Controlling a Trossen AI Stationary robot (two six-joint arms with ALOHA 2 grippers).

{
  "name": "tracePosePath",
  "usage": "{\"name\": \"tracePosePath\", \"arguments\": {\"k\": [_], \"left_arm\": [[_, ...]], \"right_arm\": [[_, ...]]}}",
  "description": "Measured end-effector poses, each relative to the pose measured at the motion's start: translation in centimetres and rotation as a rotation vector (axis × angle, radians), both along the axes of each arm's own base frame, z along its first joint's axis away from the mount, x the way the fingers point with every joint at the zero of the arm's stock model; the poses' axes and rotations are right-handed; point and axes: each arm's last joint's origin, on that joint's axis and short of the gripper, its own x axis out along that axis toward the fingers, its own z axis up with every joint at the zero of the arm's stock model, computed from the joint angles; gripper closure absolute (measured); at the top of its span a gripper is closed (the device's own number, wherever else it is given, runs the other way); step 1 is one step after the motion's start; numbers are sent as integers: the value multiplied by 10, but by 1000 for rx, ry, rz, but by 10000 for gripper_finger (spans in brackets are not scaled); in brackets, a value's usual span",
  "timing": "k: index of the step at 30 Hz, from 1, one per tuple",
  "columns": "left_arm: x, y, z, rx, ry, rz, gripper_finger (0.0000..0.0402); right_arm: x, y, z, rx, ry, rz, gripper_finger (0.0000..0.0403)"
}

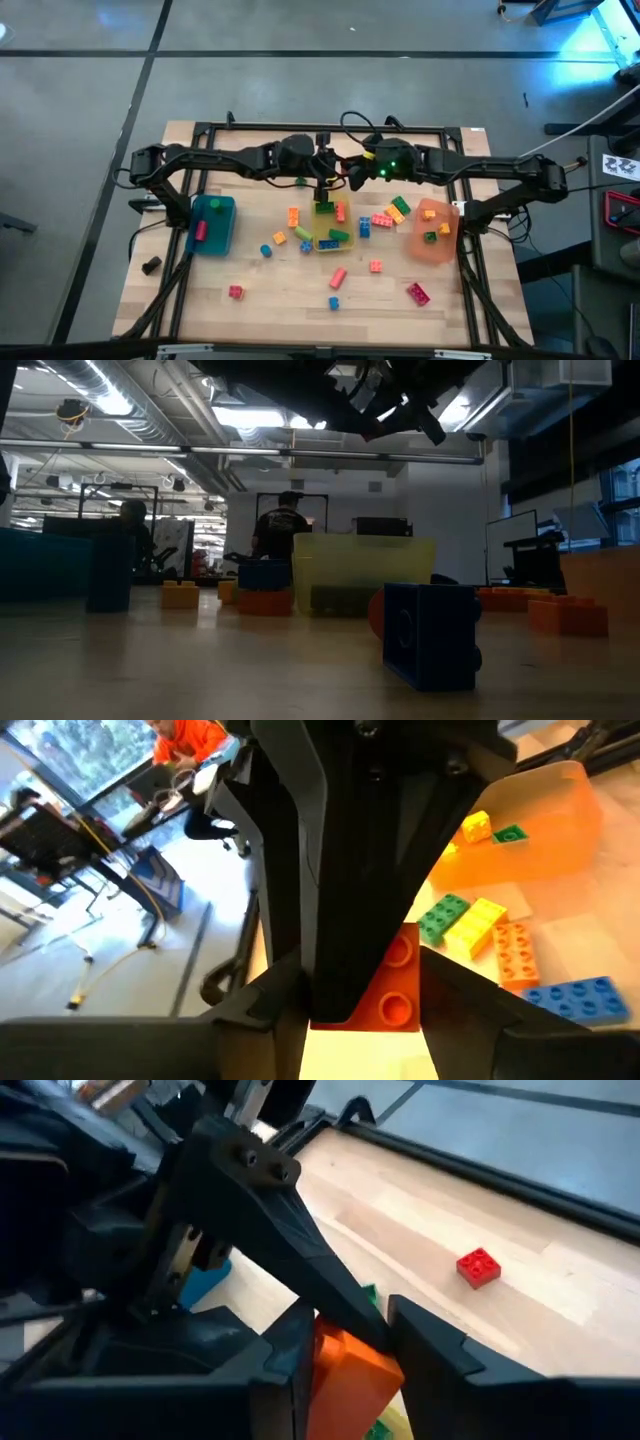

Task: Sort blocks by size
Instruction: Put the orange 4 stud game piece into the orange bin

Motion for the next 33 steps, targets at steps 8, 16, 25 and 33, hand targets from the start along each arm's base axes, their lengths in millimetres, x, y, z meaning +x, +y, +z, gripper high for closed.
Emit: {"name": "tracePosePath", "arguments": {"k": [8,16,25,33], "left_arm": [[-3,1,-7,-81,62,45,186],[-8,12,-11,-88,114,73,183],[-14,28,-15,-148,141,143,186],[-20,40,-19,-200,169,203,186]], "right_arm": [[-12,0,-16,-13,202,-51,293],[-45,5,-31,95,571,-69,290],[-93,25,-36,268,1054,-114,289],[-104,52,-59,316,1186,-59,288]]}}
